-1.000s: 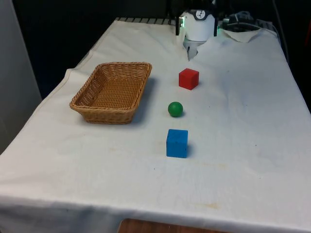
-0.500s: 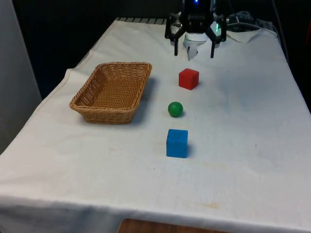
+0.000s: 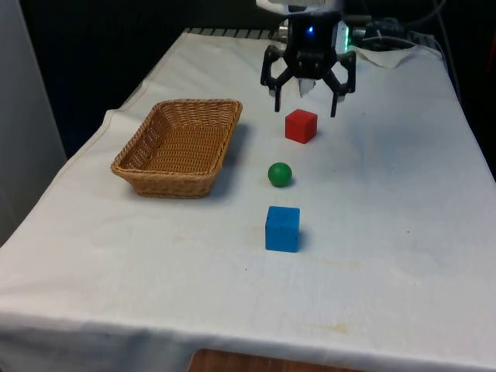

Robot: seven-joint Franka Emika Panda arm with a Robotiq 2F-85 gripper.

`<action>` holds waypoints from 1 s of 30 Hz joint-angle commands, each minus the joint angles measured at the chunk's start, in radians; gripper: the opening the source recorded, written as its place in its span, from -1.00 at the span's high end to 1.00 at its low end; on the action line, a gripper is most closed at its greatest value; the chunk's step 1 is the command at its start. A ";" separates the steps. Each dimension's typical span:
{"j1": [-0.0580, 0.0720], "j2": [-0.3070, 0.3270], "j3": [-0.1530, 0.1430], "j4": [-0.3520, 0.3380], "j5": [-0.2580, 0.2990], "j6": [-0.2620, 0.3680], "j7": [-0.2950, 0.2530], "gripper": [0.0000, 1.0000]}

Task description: Place all non-red objects into the basket.

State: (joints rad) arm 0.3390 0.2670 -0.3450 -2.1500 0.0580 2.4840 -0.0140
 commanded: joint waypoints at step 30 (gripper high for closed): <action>-0.019 0.169 0.003 0.019 0.080 0.137 -0.053 -1.00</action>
State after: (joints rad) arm 0.3200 0.4360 -0.3420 -2.1310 0.1380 2.6210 -0.0670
